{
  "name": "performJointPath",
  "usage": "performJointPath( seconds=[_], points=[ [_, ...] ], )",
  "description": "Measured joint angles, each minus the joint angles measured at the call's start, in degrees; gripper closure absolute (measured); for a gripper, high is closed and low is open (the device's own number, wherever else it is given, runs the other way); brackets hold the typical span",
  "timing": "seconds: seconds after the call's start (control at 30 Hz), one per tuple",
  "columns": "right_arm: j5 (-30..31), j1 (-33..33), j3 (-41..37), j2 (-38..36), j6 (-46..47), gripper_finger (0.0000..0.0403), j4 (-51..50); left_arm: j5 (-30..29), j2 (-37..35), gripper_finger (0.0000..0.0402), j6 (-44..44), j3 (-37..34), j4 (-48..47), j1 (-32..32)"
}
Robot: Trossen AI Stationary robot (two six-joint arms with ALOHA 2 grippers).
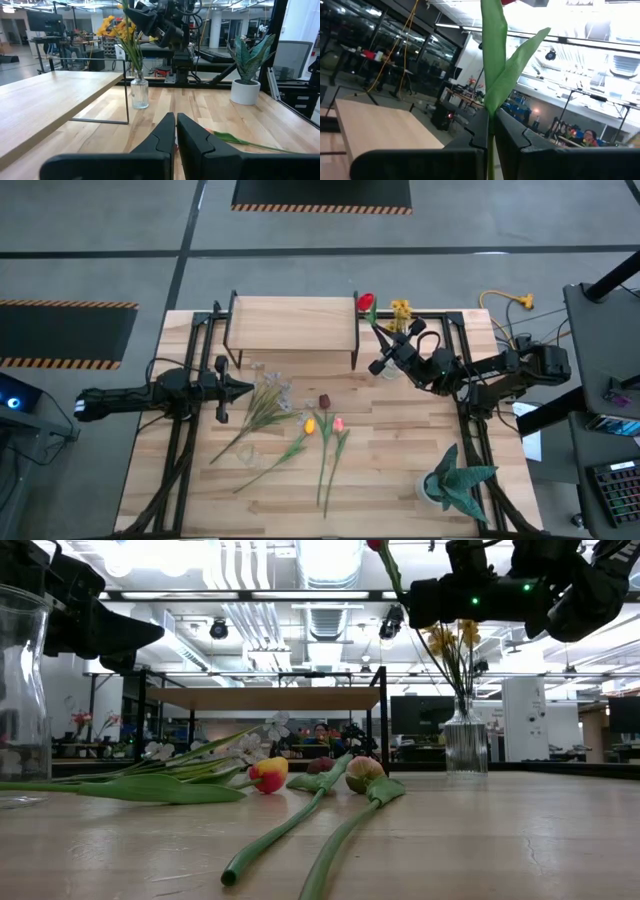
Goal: Pick and place flowers into a vace then onto a shelf
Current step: Put the red flower into the left transparent vase
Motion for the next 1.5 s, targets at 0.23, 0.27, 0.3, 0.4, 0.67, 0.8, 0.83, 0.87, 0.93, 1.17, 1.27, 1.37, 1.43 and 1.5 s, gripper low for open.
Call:
performJointPath(
  seconds=[0.23,0.27,0.3,0.4,0.67,0.8,0.83,0.87,0.93,1.17,1.27,1.37,1.43,1.5],
  points=[
    [-1.4,0.0,0.0,-0.2,-0.6,0.039,0.0,0.1,0.0,0.0401,0.0,0.0,0.0,0.0],
    [-1.6,0.1,0.0,-0.2,-0.8,0.039,0.0,0.1,0.0,0.0401,0.0,0.0,0.0,0.0],
    [-1.6,0.1,0.0,-0.2,-0.9,0.039,-0.3,0.1,0.0,0.0401,0.0,0.0,0.0,0.0],
    [-1.6,0.1,0.0,-0.2,-1.7,0.039,-2.1,0.1,0.0,0.0401,0.0,0.0,0.0,0.0],
    [-2.4,0.1,-0.2,-0.2,-2.9,0.039,-3.0,0.1,0.0,0.0401,0.0,0.0,0.0,0.0],
    [-3.0,0.1,-0.6,-0.3,-2.1,0.039,-3.0,0.1,0.0,0.0401,0.0,0.0,0.0,0.0],
    [-3.0,0.0,-0.8,-0.3,-1.5,0.039,-3.0,0.1,0.0,0.0401,0.0,0.0,0.0,0.0],
    [-3.0,0.0,-0.9,-0.3,-0.6,0.039,-3.0,0.0,0.0,0.0401,0.0,0.0,0.0,0.0],
    [-3.0,0.0,-1.3,-0.3,1.4,0.039,-3.0,0.0,0.0,0.0401,0.0,0.0,0.0,0.0],
    [-2.2,0.0,-2.7,-0.3,4.2,0.039,-2.5,0.0,0.0,0.0401,0.0,0.1,0.0,0.0],
    [-2.1,0.0,-2.8,-0.3,4.7,0.039,-2.6,0.0,0.0,0.0401,0.0,0.1,0.1,0.0],
    [-2.1,0.0,-2.8,-0.3,4.9,0.039,-2.6,0.0,0.0,0.0401,0.0,0.1,0.0,0.0],
    [-1.9,0.0,-2.8,-0.3,4.9,0.039,-2.6,0.0,0.0,0.0401,0.0,0.1,0.0,0.0],
    [-1.9,0.0,-2.8,-0.3,4.9,0.039,-2.6,0.0,0.0,0.0401,0.0,0.1,0.0,0.0]
  ],
)
